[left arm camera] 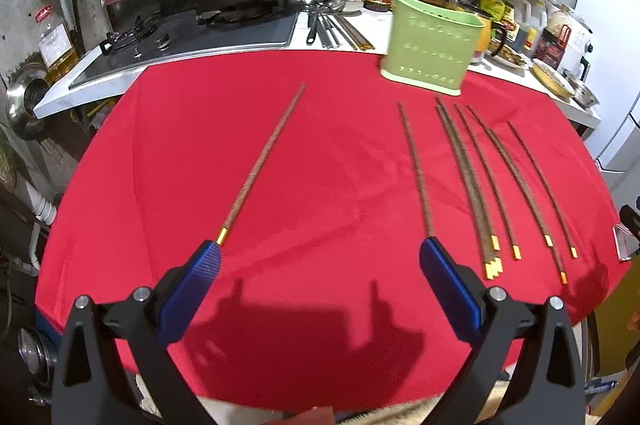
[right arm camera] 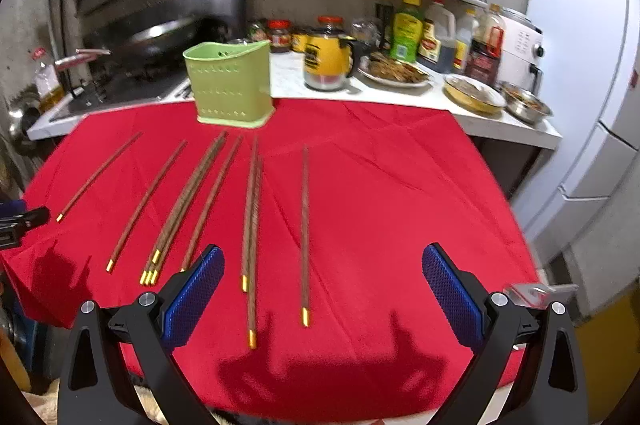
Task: Organize utensils
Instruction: 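Move the right tool over a single chopstick while the left tool approaches another chopstick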
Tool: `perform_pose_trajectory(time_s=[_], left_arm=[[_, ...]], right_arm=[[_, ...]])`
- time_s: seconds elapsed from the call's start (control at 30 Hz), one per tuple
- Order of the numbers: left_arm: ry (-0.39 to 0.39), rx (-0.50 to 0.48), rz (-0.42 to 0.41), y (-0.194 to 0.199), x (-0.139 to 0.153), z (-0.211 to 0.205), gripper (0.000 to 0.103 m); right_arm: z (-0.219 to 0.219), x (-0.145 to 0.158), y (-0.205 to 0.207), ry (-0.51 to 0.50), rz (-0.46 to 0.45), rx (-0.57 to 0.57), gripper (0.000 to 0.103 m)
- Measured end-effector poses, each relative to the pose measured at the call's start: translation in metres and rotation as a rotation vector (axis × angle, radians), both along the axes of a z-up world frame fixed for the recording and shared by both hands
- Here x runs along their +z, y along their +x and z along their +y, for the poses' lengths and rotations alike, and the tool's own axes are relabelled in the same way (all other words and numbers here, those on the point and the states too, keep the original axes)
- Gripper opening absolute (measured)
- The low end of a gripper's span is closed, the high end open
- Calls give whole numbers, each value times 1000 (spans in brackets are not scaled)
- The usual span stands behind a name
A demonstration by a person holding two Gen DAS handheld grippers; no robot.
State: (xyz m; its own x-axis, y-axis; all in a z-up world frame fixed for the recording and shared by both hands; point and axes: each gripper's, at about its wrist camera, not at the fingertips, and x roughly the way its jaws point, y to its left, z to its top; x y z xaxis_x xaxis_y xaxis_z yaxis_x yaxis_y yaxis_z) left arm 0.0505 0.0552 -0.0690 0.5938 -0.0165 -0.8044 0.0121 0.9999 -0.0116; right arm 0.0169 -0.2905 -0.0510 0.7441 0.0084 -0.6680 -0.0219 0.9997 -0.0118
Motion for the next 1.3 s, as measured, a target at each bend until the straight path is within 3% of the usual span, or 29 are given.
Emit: perform_pose_trajectory(time_s=[0.4, 0.53, 0.6, 0.7, 0.8, 0.87, 0.93, 1.1, 1.23, 1.27, 1.3], left_arm=[[-18, 11, 13, 43, -45, 49, 97], [-52, -7, 17, 58, -56, 57, 96], [-41, 2, 25, 65, -61, 59, 87], [-18, 6, 14, 72, -64, 58, 87], [0, -6, 5, 75, -66, 56, 88], [17, -24, 10, 77, -68, 54, 96], [44, -33, 19, 78, -70, 51, 97], [43, -24, 17, 73, -69, 52, 97], [43, -9, 17, 66, -69, 51, 97], [44, -21, 18, 63, -68, 50, 94], [45, -33, 14, 59, -67, 49, 86]], right_arm=[[3, -66, 39, 127, 195, 46, 97], [3, -76, 45, 143, 181, 30, 96], [-1, -78, 49, 133, 167, 17, 93], [-6, -83, 54, 120, 165, 4, 91], [-6, -86, 55, 76, 154, 3, 67], [-5, -86, 57, 57, 145, 10, 62], [-6, -85, 58, 56, 136, 10, 54], [-3, -84, 57, 44, 119, 29, 24], [6, -85, 50, 5, 103, 56, 22], [7, -85, 48, -3, 100, 61, 22], [9, -86, 45, -16, 94, 67, 22]])
